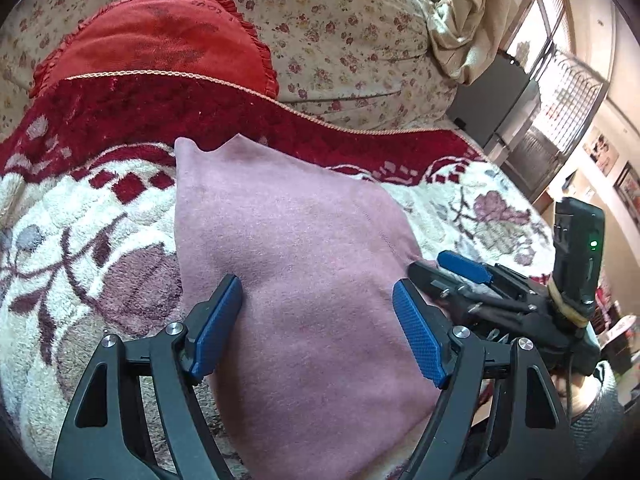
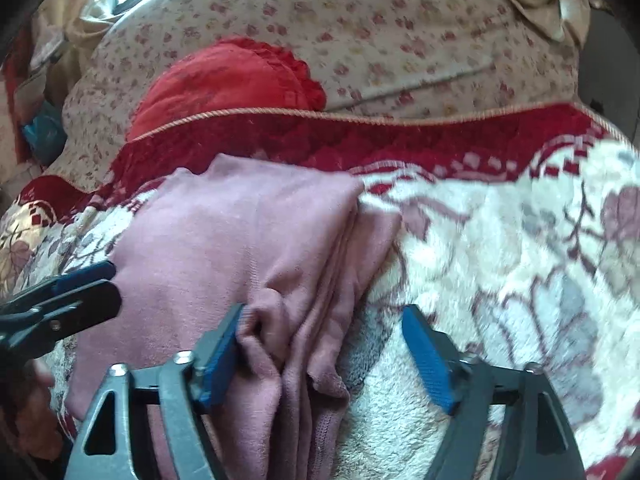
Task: Fold small clothes
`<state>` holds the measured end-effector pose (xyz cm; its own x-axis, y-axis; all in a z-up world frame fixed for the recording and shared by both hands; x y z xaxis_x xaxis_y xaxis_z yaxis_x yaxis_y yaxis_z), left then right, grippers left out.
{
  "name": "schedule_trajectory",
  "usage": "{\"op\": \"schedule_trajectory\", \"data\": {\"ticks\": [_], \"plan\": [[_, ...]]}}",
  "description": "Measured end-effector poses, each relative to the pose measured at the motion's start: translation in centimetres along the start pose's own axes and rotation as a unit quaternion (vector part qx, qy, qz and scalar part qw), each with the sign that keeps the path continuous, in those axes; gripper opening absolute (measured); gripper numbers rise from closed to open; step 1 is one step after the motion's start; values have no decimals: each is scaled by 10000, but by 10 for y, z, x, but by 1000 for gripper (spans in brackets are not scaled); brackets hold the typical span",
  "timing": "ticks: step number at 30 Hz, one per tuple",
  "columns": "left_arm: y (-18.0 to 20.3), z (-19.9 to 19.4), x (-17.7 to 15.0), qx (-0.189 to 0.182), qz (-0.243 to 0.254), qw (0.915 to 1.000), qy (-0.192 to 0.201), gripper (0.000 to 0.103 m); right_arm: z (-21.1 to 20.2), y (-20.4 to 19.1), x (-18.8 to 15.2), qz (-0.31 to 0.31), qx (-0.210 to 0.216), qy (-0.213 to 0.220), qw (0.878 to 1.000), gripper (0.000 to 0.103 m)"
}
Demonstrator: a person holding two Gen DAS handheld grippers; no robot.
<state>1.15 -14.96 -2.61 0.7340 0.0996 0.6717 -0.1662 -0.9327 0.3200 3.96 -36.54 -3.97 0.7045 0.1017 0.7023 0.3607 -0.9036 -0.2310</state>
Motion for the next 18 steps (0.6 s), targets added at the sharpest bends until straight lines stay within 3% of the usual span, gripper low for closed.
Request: {"op": "schedule_trajectory", "data": {"ticks": [2,5,8,10,11,13,16,18], "plan": [[-11,-14,8,-22,-154,9999,29,78,-16,2,2,102,59,244,9996,61],[-42,-30,18,102,-607,9981,90,78,-36,14,-7,603,481,457,9960,61],[-68,-15,16,299,-1044,9935,-348,78,-42,20,-18,937,884,441,9907,61],[-78,6,14,101,-1508,9852,-805,78,-37,21,-18,920,1075,407,9891,61],[-79,18,13,-173,-1730,9795,-1022,78,-32,21,-16,948,1172,375,9879,61],[-75,20,15,-222,-1717,9806,-918,78,-16,25,-13,1166,1430,248,9825,61],[-68,28,19,-200,-1535,9842,-865,78,7,39,-10,1630,1381,173,9768,61],[-69,32,24,-293,-1626,9829,-808,80,20,46,-8,1929,1677,222,9665,61]]}}
Point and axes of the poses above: each gripper's, at about its wrist camera, not at the fingertips, and z roughly the way its jaws point, y to its right, x to its top, the point moved 2 cm from there along z, roughly the way its jaws point, and after that the axes turned 10 degrees about x, right-handed, at the moved point
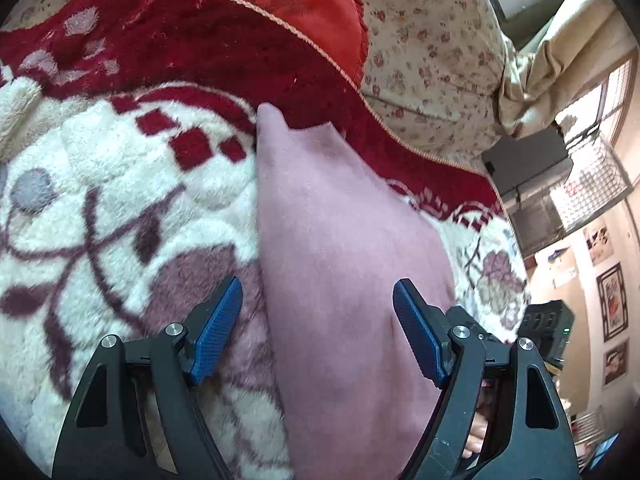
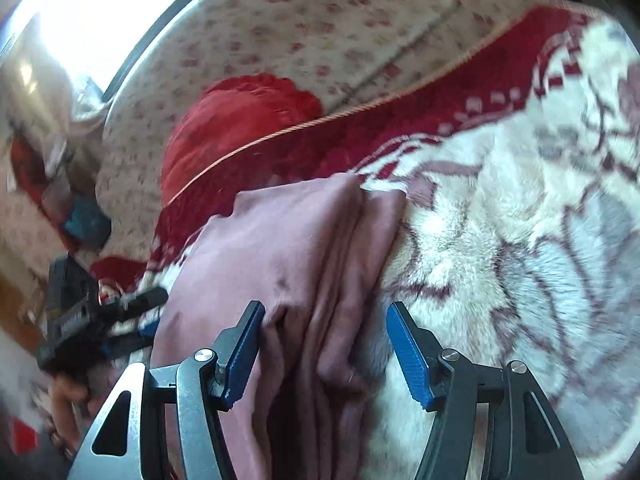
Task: Fold small clothes
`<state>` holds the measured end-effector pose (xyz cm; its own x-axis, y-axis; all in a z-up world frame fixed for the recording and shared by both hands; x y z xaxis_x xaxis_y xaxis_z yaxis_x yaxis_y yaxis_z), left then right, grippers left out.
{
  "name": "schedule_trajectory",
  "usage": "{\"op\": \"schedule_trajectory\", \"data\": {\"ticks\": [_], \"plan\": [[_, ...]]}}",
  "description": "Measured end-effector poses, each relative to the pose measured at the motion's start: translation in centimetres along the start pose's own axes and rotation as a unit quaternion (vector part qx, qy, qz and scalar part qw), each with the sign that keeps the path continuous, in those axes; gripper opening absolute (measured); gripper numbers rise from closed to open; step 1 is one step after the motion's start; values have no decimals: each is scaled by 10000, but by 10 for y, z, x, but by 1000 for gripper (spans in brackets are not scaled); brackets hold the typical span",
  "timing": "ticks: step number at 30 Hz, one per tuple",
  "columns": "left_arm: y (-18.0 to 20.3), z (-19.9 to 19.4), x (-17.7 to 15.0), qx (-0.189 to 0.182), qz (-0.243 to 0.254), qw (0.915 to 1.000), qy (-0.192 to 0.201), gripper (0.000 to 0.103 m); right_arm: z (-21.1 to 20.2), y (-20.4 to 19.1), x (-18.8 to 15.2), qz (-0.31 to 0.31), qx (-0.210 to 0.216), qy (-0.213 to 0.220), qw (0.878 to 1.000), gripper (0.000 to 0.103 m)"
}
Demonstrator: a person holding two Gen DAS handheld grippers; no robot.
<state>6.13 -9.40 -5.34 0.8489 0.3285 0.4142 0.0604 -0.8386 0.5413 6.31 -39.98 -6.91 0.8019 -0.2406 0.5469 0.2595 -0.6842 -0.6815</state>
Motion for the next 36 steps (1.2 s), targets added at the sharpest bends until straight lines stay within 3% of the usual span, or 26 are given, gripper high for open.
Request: {"op": "schedule_trajectory", "data": {"ticks": [4,6,8,9,12,17,19,21,23,24,27,31,36], "plan": [[-2,7,11,-279,-172,9995,-51,81,13,2,7,-26,277,90,9996,60],[-5,3,9,-493,-225,9985,-29,81,10,0,6,22,486,142,9987,49],[-4,1,9,-609,-274,9978,-13,81,2,-1,4,142,809,246,9963,46],[-4,0,8,-630,-260,9977,-8,81,-2,-3,3,126,911,272,9954,46],[-2,4,9,-596,-203,9980,-23,81,2,12,-3,336,668,-4,9972,41],[3,7,8,-583,-105,9982,3,81,0,13,-3,551,1024,118,9932,44],[7,5,7,-447,-12,9989,118,74,4,13,-2,497,1101,115,9926,41],[10,2,4,-202,189,9994,222,48,5,14,-1,469,1056,121,9932,34],[12,4,2,120,413,9987,266,35,5,14,-1,473,1007,109,9937,31],[12,5,0,112,459,9985,267,31,4,13,-2,450,983,93,9941,30],[15,-1,-2,75,575,9976,373,23,0,6,-1,319,888,116,9955,26],[23,-18,1,-27,770,9956,539,22,-10,-10,4,127,954,338,9948,25],[34,-62,18,15,1071,9898,940,22,-17,-42,20,-70,1325,629,9892,24]]}}
Point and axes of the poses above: each gripper's, at about its wrist camera, not at the fingertips, and z roughly the way its jaws point, y to its right, x to its top, the point moved 2 cm from there along z, roughly the way its jaws point, and after that the axes turned 10 degrees about x, right-handed, at the moved point
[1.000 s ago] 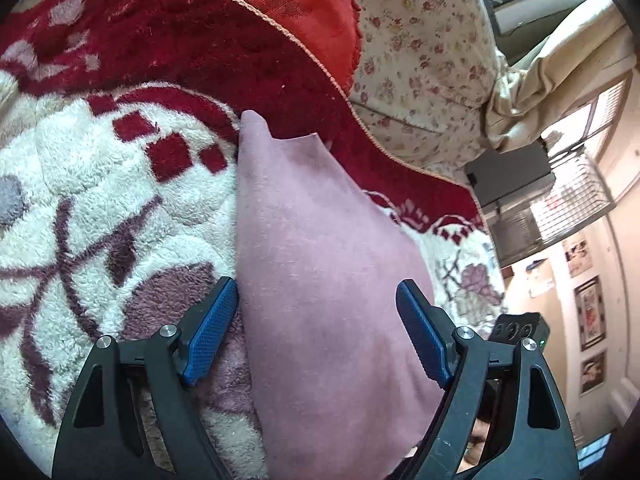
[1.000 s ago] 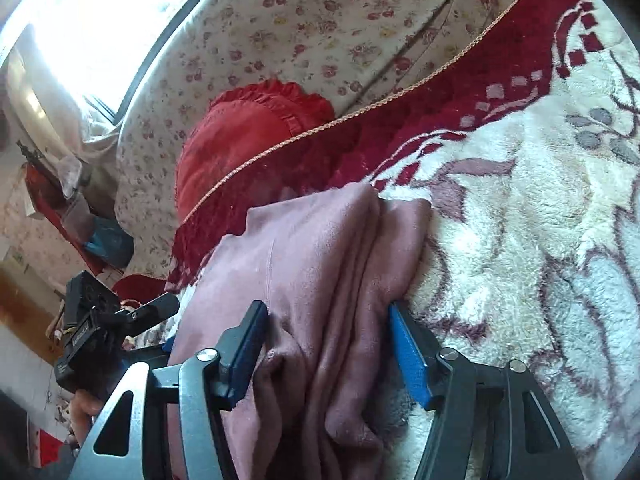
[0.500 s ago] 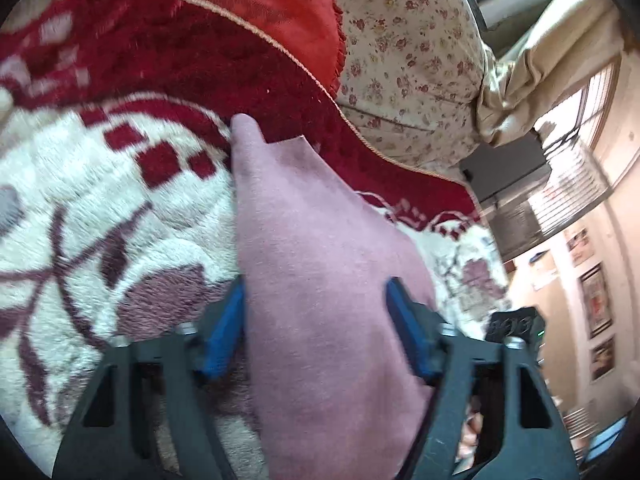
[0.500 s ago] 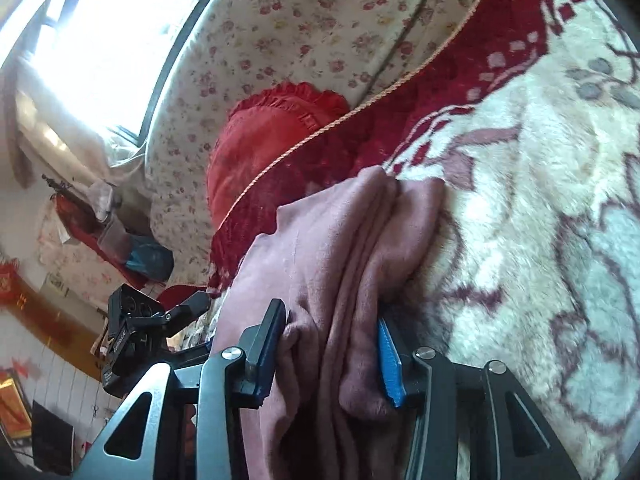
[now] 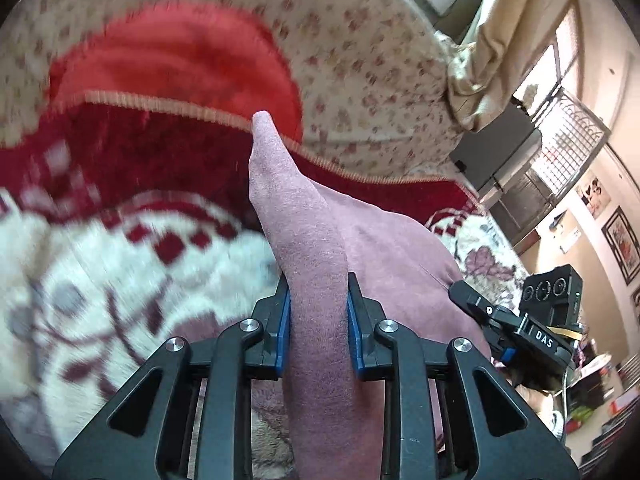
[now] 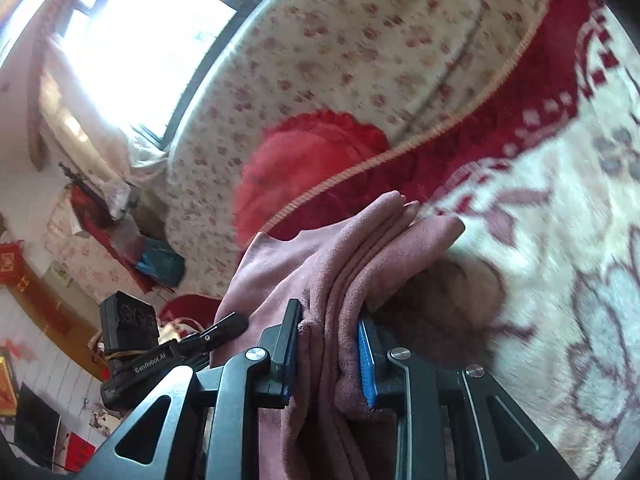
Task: Fold small clothes
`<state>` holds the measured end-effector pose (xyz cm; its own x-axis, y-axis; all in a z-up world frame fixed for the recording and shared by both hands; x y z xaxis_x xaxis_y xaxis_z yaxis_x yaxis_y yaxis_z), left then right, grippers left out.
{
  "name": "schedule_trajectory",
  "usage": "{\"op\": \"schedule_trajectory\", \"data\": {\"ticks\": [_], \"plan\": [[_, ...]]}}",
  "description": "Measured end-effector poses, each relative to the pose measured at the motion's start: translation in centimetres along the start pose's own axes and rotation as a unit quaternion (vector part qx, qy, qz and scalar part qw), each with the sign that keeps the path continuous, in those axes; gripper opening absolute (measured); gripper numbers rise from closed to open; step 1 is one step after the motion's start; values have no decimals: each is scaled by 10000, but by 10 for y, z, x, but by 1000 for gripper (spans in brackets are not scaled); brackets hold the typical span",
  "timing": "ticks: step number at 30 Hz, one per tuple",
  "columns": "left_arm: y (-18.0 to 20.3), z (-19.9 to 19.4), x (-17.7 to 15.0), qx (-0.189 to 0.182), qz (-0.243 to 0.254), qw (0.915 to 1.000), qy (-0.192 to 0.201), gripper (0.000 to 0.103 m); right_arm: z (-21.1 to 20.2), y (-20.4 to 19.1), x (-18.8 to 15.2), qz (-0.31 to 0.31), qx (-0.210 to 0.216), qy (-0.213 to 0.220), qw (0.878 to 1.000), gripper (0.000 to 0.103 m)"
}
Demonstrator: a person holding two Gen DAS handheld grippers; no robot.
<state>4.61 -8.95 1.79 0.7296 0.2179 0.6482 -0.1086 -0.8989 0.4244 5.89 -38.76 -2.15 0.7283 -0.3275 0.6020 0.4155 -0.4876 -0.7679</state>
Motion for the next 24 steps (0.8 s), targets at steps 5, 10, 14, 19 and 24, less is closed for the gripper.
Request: {"op": "schedule_trajectory", "data": {"ticks": [5,10,14,19,24], "plan": [[-23,-28,35,79,-218,9997,22,22,22,-24,19,56,661,232,9975,24],[-68,-15,46,543,-474,9972,-214,24,77,-17,17,341,705,-30,9969,24],[-114,34,19,1369,-944,9799,-1098,31,119,11,-5,706,-134,-693,9950,28],[-111,6,32,1437,-896,9847,-403,33,109,11,0,761,-435,-516,9948,30],[-97,-21,41,1289,-711,9884,374,33,81,-23,21,-295,-889,-22,9956,30]]}}
Point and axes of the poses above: each gripper's, at about its wrist camera, not at the fingertips, and z roughly the way its jaws point, y to its right, x to its top, the point moved 2 cm from there along z, roughly the way its jaws point, and after that the axes turned 10 degrees about x, right-handed, at the moved point
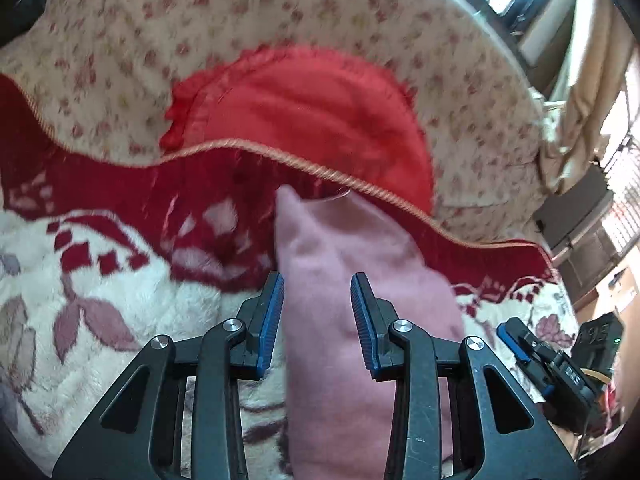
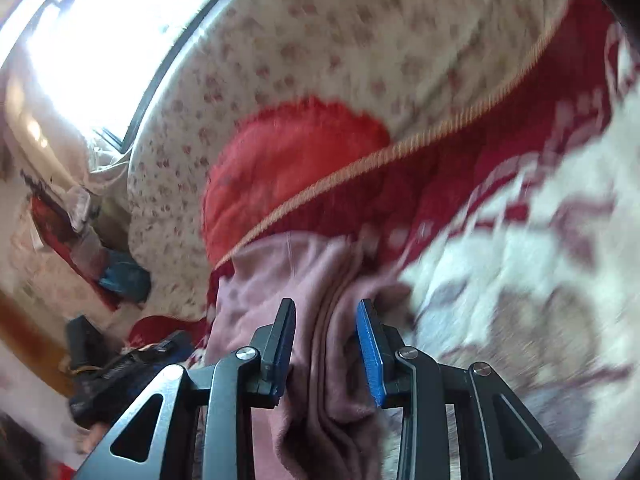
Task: Fold small clothes
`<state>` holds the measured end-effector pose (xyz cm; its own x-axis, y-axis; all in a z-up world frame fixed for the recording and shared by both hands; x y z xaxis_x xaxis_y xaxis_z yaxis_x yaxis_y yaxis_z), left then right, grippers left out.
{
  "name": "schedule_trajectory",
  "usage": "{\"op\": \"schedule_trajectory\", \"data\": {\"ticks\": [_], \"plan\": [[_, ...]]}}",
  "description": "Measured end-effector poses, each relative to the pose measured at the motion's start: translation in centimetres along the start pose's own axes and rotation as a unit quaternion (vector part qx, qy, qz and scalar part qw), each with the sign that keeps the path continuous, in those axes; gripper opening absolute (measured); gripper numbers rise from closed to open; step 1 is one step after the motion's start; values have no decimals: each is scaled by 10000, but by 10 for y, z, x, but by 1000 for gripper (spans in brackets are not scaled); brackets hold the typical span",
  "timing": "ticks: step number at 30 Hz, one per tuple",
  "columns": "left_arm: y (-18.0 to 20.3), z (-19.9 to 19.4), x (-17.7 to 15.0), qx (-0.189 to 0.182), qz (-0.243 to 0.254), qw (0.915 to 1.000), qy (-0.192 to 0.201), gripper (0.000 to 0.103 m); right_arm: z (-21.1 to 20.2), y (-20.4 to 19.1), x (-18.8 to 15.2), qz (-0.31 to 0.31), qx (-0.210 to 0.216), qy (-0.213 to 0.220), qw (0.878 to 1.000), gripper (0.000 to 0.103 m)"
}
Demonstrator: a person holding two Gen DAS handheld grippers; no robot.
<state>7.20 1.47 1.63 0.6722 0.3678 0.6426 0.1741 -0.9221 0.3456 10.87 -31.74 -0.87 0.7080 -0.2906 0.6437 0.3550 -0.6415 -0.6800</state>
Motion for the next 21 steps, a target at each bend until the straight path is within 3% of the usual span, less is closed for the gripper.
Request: {"op": "schedule_trajectory", "data": {"ticks": [3,5,7,8,10,12,15,21], "plan": [[17,9,-8,-223,361,9990,-152,33,9,-51,-7,-1171,440,-373,9915,30],[27,19,-17,-148,570,9977,-329,33,25,-76,-24,-1757,632,-747,9796,30],[33,45,-31,160,696,9939,-842,33,42,-74,-37,-1988,331,-1092,9734,30],[32,51,-34,218,675,9930,-942,34,53,-63,-42,-1990,-60,-1298,9714,30],[35,53,-35,162,649,9942,-837,36,68,-29,-51,-1645,-651,-1776,9681,16],[39,54,-35,38,690,9939,-863,53,62,-16,-48,-1338,-448,-1667,9759,10],[46,55,-35,-83,777,9930,-886,62,59,-17,-52,-1411,-469,-1696,9742,10],[47,50,-34,-122,718,9935,-873,63,51,-13,-54,-1077,-289,-1751,9782,10]]}}
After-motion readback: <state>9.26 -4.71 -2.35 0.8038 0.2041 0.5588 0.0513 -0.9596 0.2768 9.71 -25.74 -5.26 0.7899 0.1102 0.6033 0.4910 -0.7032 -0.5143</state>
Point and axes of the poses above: each gripper's, at about its wrist camera, not at the fingertips, and z roughly the way its jaws point, y to its right, x to its top, the point moved 2 cm from there along z, roughly the way its jaws point, and after that the axes turned 10 degrees about x, right-handed, at the moved point
